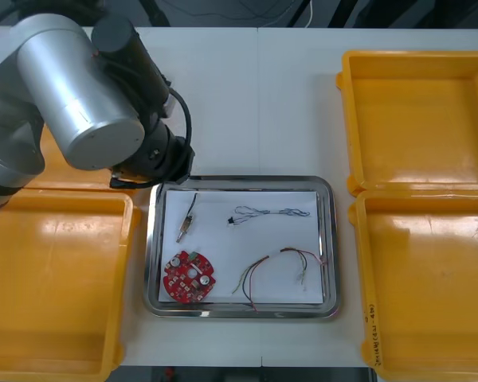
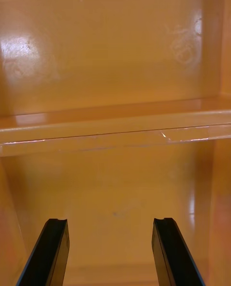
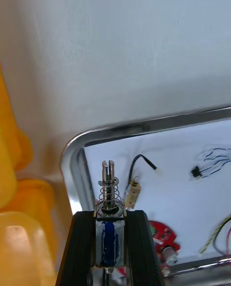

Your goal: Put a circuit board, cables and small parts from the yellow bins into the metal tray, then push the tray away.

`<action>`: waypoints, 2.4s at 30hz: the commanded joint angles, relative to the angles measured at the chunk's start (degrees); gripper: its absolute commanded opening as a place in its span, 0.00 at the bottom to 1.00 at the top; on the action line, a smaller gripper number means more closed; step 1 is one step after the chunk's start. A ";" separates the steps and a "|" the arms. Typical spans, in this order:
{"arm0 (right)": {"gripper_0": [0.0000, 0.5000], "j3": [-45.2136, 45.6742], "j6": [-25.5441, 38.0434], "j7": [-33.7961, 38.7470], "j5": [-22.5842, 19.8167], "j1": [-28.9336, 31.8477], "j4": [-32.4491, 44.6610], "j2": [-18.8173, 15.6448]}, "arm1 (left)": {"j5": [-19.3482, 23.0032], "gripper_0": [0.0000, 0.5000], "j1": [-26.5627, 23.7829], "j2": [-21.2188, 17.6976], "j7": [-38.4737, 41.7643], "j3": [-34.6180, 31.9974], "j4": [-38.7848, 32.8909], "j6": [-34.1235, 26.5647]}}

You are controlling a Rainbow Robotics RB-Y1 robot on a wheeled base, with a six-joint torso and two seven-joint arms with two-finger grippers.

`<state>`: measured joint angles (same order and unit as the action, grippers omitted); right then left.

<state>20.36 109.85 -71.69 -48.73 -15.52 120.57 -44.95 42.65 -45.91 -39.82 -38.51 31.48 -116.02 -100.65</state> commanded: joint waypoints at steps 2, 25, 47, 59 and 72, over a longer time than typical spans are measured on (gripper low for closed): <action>1.00 1.79 0.15 2.61 -0.49 0.66 1.60 -2.42 | -3.10 0.00 -0.67 0.62 3.18 6.23 -1.93 4.41; 1.00 1.79 0.15 2.96 -0.75 0.57 1.60 -2.42 | -12.32 0.00 -0.67 0.10 13.28 23.19 4.58 19.70; 1.00 1.79 0.15 3.05 -0.84 0.57 1.60 -2.42 | -12.76 1.00 -0.59 0.01 14.87 23.45 4.75 20.67; 1.00 1.70 0.15 3.40 -0.66 0.57 1.60 -2.42 | -7.67 1.00 -0.76 -1.84 12.93 16.07 2.65 18.12; 1.00 1.79 0.15 3.49 -0.84 0.57 1.60 -2.42 | 7.36 1.00 -0.85 -6.06 1.86 -3.27 -0.08 5.81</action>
<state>20.36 109.85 -70.86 -49.13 -15.50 120.58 -44.96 46.77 -45.91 -42.41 -28.51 32.68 -113.88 -92.13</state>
